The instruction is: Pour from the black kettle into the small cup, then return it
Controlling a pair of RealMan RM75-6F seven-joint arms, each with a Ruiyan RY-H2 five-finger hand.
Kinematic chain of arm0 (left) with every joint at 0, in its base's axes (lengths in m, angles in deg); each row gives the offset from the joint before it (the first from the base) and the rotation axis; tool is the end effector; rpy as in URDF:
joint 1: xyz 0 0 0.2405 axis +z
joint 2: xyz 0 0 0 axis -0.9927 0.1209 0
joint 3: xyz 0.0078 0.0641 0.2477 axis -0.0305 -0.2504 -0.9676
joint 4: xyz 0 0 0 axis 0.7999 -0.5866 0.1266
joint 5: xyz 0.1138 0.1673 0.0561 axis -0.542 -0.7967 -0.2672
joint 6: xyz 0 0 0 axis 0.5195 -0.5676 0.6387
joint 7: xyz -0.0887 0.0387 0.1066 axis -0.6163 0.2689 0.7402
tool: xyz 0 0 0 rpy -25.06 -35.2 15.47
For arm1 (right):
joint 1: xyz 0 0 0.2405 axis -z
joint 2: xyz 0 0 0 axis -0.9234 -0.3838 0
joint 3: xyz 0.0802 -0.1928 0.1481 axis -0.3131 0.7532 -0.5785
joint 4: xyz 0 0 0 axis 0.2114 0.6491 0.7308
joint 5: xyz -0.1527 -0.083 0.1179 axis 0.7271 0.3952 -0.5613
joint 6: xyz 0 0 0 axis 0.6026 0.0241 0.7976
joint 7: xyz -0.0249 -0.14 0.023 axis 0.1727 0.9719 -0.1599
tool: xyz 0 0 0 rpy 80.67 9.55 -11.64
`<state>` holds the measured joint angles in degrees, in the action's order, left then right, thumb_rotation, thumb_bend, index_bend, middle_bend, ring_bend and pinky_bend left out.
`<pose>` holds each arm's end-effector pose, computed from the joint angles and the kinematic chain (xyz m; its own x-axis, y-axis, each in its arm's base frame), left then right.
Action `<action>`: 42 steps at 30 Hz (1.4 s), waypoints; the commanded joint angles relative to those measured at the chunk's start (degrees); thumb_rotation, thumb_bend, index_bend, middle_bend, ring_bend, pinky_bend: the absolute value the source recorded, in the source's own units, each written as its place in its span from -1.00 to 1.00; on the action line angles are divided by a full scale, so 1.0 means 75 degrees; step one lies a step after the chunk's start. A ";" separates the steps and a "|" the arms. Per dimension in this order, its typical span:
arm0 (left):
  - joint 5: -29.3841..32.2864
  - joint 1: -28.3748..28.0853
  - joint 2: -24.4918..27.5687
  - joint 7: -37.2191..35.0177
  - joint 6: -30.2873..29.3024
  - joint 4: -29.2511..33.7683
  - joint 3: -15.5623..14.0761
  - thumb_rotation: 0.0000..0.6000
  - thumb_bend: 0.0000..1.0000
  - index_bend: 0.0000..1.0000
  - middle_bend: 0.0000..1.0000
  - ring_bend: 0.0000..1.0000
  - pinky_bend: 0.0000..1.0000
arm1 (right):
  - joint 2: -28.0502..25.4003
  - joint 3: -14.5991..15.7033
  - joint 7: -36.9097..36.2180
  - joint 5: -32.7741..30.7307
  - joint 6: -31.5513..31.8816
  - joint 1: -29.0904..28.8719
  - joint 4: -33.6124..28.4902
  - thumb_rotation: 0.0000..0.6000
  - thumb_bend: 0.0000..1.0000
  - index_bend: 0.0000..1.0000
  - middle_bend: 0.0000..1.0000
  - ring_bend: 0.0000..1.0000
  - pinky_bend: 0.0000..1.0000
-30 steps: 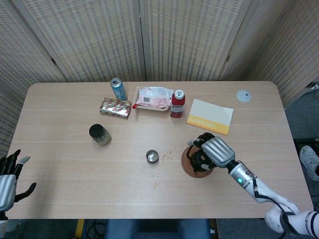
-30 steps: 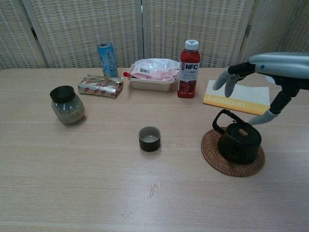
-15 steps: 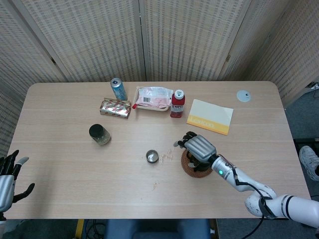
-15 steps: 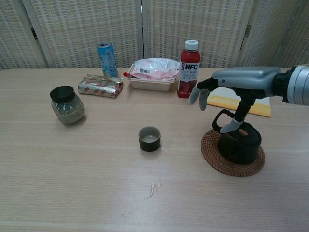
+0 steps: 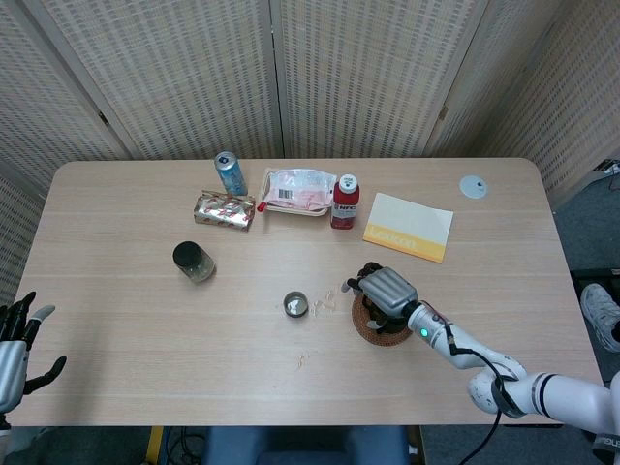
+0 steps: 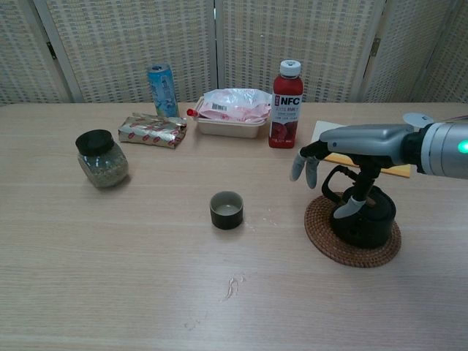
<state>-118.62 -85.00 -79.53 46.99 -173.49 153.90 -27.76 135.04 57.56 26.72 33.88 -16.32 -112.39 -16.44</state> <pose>-0.3198 0.1630 0.1615 0.4818 -0.0123 0.8762 0.8750 0.0618 -0.4802 -0.1721 -0.3381 -0.0129 0.5172 -0.4905 0.7014 -0.8250 -0.5037 0.2561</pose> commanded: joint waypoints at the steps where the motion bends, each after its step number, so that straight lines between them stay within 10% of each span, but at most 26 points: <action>1: -0.0009 -0.0004 -0.0009 -0.0014 -0.0013 -0.0017 0.0011 1.00 -0.50 -0.66 -0.99 -0.88 -1.00 | 0.0042 0.0042 -0.0074 0.0013 0.0026 -0.0015 0.0060 1.00 -0.87 -0.41 -0.23 -0.57 -0.73; 42: 0.0000 0.0007 -0.0028 -0.0089 -0.0052 -0.0112 0.0060 1.00 -0.50 -0.66 -0.99 -0.88 -1.00 | -0.0823 0.0478 0.0423 0.0029 0.1151 0.0480 -0.1010 1.00 -0.84 -0.37 0.07 -0.28 -0.73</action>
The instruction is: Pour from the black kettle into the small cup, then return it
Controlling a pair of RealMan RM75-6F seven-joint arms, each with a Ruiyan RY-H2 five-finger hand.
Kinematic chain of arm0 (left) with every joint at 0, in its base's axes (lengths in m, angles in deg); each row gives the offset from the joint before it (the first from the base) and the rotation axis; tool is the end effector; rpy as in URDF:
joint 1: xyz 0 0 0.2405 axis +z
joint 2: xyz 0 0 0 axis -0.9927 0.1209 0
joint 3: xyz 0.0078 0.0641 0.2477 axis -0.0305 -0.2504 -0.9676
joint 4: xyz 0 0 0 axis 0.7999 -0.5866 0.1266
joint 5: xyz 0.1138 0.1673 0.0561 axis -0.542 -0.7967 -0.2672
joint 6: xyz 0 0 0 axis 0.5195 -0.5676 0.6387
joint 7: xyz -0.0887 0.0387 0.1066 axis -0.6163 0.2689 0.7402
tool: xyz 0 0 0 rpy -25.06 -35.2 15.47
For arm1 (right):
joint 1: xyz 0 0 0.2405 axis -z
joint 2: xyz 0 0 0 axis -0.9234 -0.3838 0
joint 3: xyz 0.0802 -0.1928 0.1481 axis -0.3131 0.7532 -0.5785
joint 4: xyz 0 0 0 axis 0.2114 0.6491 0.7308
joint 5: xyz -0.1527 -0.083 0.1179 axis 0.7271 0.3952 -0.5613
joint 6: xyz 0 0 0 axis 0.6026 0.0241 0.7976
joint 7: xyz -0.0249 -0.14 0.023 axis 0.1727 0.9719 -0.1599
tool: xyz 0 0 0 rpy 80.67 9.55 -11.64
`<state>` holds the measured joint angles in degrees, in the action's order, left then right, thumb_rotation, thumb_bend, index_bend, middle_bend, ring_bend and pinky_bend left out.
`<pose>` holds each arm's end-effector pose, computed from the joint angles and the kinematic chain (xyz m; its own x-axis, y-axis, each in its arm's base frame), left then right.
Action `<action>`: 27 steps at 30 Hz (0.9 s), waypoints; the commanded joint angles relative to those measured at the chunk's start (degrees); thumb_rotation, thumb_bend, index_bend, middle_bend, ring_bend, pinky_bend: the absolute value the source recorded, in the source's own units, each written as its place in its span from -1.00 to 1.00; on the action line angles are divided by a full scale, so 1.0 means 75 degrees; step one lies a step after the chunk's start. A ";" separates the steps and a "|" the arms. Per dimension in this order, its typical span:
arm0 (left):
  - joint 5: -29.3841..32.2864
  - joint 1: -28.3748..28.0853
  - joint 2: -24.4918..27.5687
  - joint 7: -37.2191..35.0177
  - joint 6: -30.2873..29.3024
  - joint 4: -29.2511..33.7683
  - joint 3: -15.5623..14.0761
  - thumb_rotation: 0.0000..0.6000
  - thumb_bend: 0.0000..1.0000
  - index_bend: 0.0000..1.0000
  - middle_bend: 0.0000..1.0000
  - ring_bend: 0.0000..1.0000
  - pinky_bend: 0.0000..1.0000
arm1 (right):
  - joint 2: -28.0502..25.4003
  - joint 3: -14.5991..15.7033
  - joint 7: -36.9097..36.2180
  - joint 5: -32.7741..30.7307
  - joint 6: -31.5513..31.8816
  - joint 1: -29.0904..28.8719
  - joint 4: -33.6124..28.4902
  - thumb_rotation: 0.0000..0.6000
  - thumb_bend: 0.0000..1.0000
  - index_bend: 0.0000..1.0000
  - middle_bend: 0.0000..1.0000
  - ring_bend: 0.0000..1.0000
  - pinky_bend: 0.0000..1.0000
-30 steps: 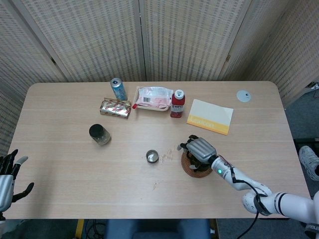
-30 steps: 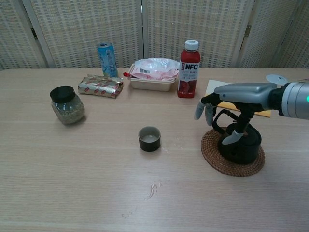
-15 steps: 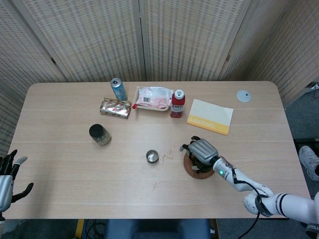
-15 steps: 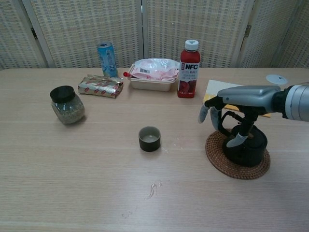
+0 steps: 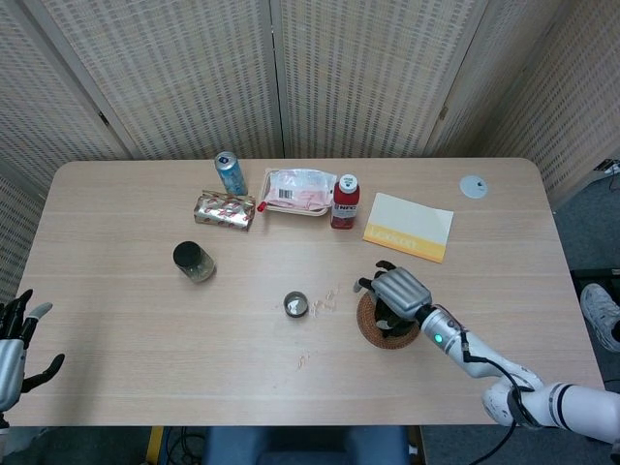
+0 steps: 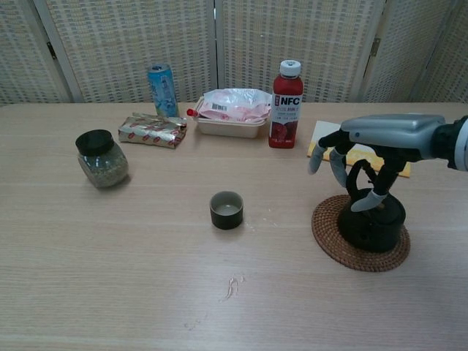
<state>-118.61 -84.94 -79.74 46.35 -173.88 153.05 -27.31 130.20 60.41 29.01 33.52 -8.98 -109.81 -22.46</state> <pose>-0.3216 0.1643 0.1638 0.4818 -0.0274 0.8759 0.8752 0.0648 -0.4794 -0.1814 -0.3214 0.0139 0.5088 -0.4398 0.7400 -0.8267 -0.4893 0.2777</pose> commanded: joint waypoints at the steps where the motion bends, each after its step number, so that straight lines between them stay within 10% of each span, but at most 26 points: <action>1: -0.0003 -0.0001 -0.0001 -0.0005 0.0000 0.0001 0.0000 1.00 -0.50 -0.66 -0.99 -0.88 -1.00 | -0.0247 0.0142 0.0164 0.0106 0.0250 0.0193 -0.0299 1.00 -0.84 -0.37 0.07 -0.28 -0.73; 27: -0.0108 0.0067 0.0035 -0.0134 -0.0112 0.0099 -0.0048 1.00 -0.50 -0.66 -0.99 -0.88 -1.00 | -0.0786 0.0837 0.0913 0.0853 0.1842 0.1516 -0.0821 1.00 -0.98 -0.37 -0.34 -0.48 -0.73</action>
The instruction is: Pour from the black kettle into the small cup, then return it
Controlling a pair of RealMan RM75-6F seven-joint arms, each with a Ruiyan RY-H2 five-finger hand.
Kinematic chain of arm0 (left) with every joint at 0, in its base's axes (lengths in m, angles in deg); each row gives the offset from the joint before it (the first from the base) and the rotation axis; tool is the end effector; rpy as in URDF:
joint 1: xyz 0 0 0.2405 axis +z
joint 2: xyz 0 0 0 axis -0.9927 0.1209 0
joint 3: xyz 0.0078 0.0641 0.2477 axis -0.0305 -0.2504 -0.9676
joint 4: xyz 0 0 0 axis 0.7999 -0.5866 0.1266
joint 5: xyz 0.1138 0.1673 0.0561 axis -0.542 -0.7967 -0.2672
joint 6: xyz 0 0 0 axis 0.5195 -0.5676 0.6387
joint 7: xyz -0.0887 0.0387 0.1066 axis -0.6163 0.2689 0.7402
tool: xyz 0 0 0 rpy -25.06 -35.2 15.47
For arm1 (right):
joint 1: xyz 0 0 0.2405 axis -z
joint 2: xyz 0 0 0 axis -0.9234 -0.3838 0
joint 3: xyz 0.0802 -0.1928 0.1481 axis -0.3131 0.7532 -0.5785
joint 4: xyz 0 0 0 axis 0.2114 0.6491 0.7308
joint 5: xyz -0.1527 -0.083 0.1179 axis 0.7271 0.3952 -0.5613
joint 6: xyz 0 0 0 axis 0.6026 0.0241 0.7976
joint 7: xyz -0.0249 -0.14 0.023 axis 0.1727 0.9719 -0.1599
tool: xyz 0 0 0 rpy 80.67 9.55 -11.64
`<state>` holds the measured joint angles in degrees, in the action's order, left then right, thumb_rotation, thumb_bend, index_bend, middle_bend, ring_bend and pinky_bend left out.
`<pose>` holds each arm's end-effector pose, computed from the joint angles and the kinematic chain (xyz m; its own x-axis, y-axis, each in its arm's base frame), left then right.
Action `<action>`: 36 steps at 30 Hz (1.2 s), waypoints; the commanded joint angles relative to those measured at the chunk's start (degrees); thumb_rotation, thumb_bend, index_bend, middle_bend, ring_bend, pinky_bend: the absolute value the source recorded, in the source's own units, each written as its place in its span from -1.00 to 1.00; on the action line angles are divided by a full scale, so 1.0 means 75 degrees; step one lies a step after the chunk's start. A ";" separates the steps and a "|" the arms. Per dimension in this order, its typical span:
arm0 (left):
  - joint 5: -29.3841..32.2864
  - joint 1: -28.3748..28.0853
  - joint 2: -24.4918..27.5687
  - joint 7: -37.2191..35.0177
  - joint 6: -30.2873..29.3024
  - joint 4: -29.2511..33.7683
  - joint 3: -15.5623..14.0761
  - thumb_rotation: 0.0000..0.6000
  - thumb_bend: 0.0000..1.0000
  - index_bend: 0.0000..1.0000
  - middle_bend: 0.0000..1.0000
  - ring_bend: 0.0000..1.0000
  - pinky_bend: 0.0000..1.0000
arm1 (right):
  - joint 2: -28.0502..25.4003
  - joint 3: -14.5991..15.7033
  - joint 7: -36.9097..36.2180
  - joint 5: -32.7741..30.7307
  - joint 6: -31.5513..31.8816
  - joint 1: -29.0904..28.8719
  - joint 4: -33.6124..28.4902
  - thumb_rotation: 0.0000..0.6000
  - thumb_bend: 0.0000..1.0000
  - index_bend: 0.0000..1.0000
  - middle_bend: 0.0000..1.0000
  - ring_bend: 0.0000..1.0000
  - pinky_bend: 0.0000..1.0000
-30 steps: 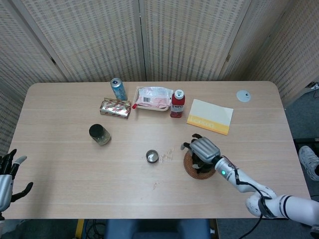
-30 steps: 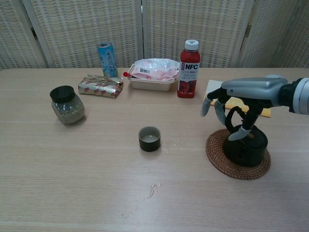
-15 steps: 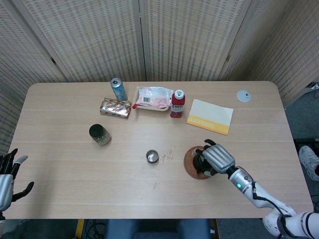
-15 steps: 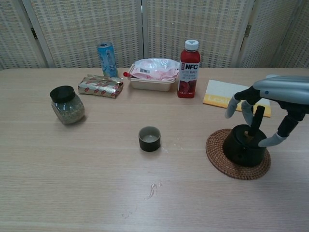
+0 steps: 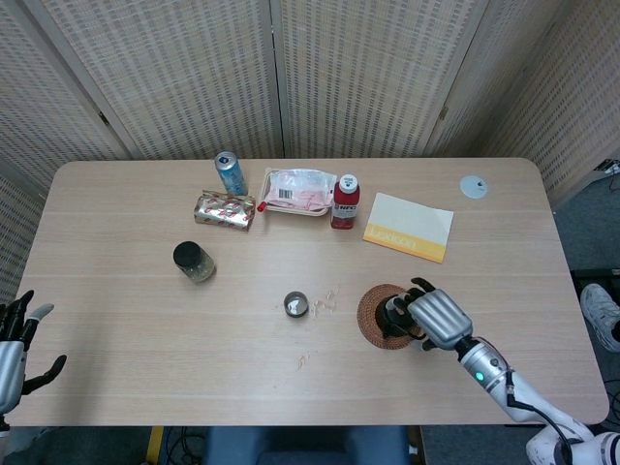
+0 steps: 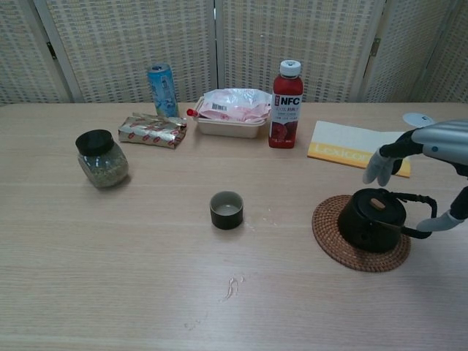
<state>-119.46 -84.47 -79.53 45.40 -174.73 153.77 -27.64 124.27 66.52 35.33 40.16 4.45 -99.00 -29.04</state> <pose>-0.3185 0.1605 0.1641 0.4607 -0.0346 0.8869 0.8869 0.0571 -0.4585 -0.2234 -0.2619 0.0498 0.5552 -0.3452 0.7567 -0.8022 -0.4625 0.3776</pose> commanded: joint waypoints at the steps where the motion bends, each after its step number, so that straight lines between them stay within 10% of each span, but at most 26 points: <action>1: 0.0013 0.0010 0.0013 -0.0014 -0.0001 0.0008 -0.0001 1.00 -0.50 -0.66 -0.99 -0.88 -1.00 | -0.0008 0.0032 0.0123 -0.0063 0.0088 0.0127 0.0084 1.00 -0.99 -0.37 -0.36 -0.49 -0.73; 36: 0.0081 0.0075 -0.0005 -0.0138 0.0005 -0.0146 -0.0004 1.00 -0.50 -0.66 -0.99 -0.87 -1.00 | 0.0906 -0.0655 0.0823 -0.1008 -0.0987 -0.0372 0.1311 1.00 -1.00 -0.63 -0.59 -0.68 -0.84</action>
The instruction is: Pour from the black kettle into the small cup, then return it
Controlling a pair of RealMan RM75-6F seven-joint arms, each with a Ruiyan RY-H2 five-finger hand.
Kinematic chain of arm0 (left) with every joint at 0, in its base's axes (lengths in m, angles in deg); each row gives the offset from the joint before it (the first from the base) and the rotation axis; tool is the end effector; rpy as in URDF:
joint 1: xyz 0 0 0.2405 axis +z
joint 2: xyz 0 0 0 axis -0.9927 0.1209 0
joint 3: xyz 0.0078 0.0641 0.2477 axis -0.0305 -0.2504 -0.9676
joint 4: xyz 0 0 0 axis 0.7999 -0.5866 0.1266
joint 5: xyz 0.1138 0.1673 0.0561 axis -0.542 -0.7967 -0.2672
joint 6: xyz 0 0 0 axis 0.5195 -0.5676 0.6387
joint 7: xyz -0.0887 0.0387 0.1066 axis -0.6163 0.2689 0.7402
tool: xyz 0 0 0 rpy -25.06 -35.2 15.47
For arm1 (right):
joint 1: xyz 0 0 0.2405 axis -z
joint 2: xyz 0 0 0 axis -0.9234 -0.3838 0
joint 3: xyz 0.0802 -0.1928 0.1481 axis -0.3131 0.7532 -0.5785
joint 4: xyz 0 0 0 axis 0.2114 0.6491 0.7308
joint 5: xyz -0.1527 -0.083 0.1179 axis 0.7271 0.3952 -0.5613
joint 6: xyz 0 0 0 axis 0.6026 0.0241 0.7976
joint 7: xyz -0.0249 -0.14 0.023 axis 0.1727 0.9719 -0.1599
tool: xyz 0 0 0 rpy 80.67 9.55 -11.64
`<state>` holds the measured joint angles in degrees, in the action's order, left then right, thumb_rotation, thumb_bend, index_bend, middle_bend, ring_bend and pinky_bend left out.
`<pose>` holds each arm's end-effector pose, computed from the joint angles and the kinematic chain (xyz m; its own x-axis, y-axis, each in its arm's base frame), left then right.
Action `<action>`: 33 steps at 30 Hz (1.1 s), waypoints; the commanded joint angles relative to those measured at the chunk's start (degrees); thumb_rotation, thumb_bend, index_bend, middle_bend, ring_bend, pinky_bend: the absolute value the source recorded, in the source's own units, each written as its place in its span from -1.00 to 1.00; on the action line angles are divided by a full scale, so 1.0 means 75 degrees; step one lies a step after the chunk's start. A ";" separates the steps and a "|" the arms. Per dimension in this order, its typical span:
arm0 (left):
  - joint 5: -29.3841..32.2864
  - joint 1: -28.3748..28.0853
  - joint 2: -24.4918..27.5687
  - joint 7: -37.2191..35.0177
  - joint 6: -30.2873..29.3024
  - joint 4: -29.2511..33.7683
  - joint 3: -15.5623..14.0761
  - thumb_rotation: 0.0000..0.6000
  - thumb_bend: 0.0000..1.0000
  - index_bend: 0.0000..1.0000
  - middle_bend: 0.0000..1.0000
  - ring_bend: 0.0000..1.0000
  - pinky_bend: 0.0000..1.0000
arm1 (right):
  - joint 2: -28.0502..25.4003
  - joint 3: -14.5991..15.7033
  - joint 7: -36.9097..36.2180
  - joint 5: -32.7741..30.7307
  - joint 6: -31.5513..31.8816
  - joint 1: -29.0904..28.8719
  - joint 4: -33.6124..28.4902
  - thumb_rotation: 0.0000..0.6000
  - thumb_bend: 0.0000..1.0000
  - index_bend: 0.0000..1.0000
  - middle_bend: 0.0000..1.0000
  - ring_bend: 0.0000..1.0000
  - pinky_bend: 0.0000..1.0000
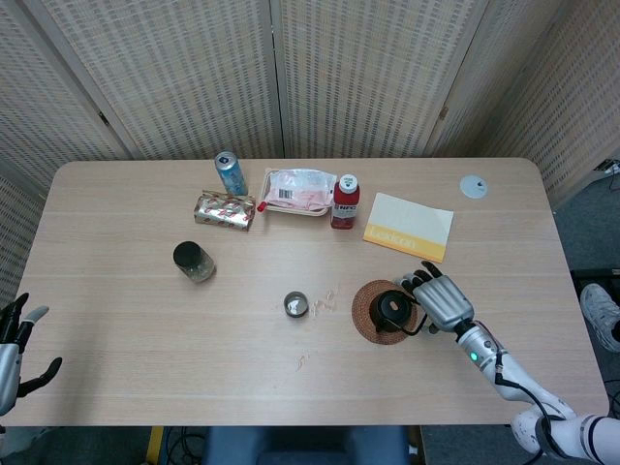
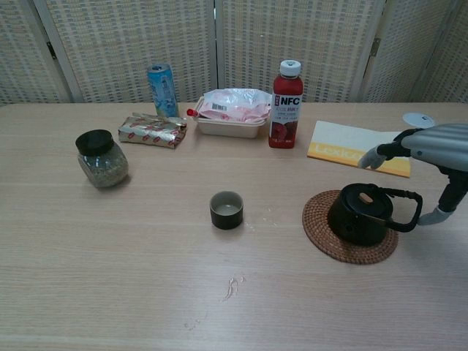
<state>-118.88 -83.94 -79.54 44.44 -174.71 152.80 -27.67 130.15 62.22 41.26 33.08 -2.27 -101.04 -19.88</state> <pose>-0.3245 0.1574 0.1661 0.4609 -0.0301 0.8870 0.8859 0.0756 -0.4577 -0.2392 -0.2982 0.0289 0.6310 -0.3421 0.6963 -0.7656 -0.4197 0.4876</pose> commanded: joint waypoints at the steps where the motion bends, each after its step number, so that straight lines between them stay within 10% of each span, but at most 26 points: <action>1: 0.0009 0.0006 -0.0006 -0.0019 0.0005 -0.0028 -0.0001 1.00 -0.50 -0.66 -0.99 -0.87 -1.00 | 0.0178 -0.0110 0.0050 -0.0078 -0.0124 -0.0142 0.0128 1.00 -1.00 -0.63 -0.59 -0.68 -0.84; 23: -0.0066 0.0116 0.0083 -0.0113 -0.0125 0.0036 -0.0050 1.00 -0.50 -0.66 -0.99 -0.87 -1.00 | -0.0255 -0.0079 -0.0246 0.0862 0.0812 -0.0098 -0.0546 1.00 -1.00 -0.63 -0.47 -0.68 -0.83; 33: -0.0198 0.0082 0.0060 -0.0126 -0.0129 0.0072 -0.0066 1.00 -0.50 -0.66 -0.99 -0.87 -1.00 | -0.0644 0.0178 -0.0067 0.1199 0.1027 0.0116 -0.0961 1.00 -1.00 -0.63 -0.46 -0.69 -0.23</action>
<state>-120.36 -83.33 -79.09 43.50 -175.68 153.34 -28.16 125.30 63.47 40.81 41.98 5.54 -100.15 -27.10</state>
